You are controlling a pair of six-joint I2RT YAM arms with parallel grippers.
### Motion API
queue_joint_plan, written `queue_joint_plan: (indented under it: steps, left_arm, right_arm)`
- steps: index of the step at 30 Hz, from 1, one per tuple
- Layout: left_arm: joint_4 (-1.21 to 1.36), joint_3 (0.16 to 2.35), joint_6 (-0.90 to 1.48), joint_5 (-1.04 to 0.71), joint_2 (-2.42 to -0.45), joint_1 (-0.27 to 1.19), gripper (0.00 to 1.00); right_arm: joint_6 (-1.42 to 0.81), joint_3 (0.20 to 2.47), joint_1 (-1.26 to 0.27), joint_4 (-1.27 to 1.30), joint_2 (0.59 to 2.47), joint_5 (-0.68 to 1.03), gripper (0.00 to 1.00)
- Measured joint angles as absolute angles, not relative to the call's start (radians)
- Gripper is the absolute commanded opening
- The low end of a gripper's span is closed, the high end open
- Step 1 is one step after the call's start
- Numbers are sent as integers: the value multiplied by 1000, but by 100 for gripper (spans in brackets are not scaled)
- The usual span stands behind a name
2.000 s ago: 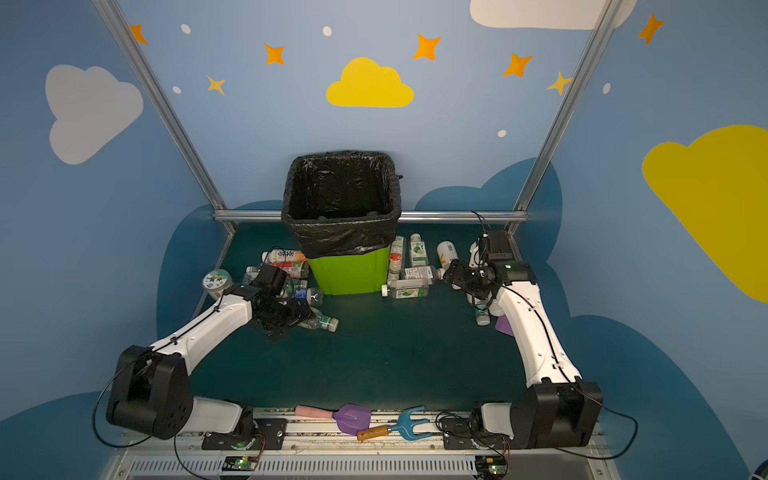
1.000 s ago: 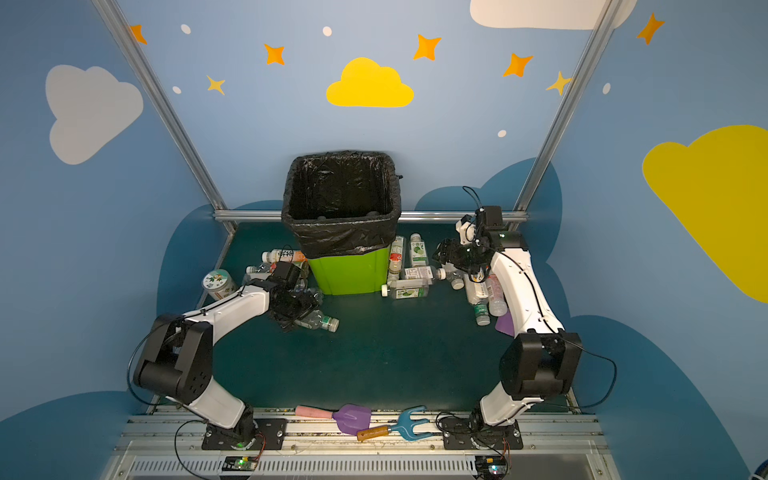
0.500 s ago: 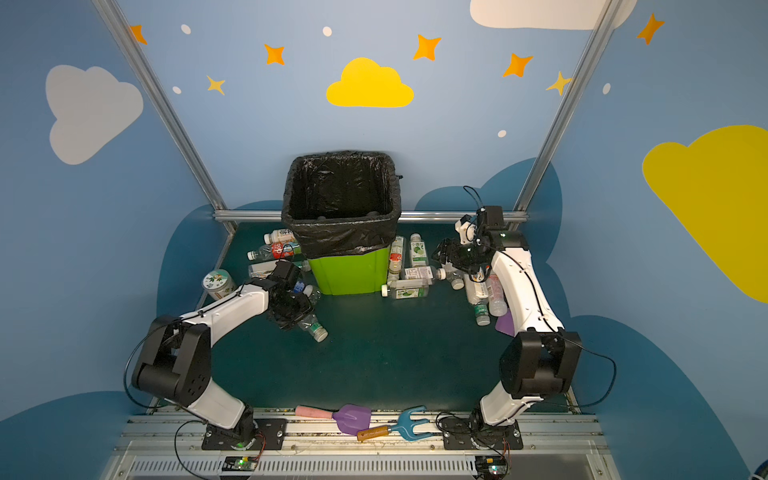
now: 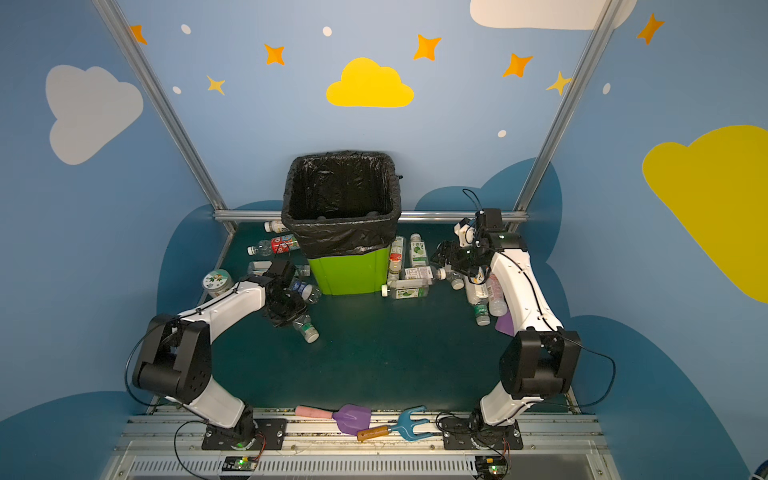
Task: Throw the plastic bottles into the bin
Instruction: 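Lift the clear square bottle over the bin and open the left gripper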
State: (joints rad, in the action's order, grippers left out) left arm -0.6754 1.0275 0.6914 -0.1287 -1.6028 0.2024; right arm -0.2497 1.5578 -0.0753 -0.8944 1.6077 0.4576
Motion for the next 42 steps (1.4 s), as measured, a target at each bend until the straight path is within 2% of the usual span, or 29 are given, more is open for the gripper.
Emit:
queue_joint_plan:
  steps: [13, 25, 31, 36, 39, 42]
  left_arm:
    - [-851, 1053, 659, -122, -1297, 85, 44]
    - [-893, 1352, 615, -12, -1031, 35, 44]
    - [-727, 1417, 570, -10, -929, 35, 45]
    - [-480, 1422, 559, -33, -889, 35, 46]
    - [-363, 1495, 561, -79, -951, 40, 46]
    - [-288, 1682, 553, -142, -1126, 90, 46]
  right_arm:
    - [-266, 1557, -74, -891, 1604, 462, 78]
    - [-297, 1545, -75, -846, 1604, 488, 78]
    - [-312, 1542, -75, -827, 1603, 495, 78]
    - [-324, 1531, -76, -804, 1584, 495, 78]
    - [-334, 1531, -76, -797, 1569, 495, 78]
    - [-338, 1531, -78, -792, 1560, 496, 78]
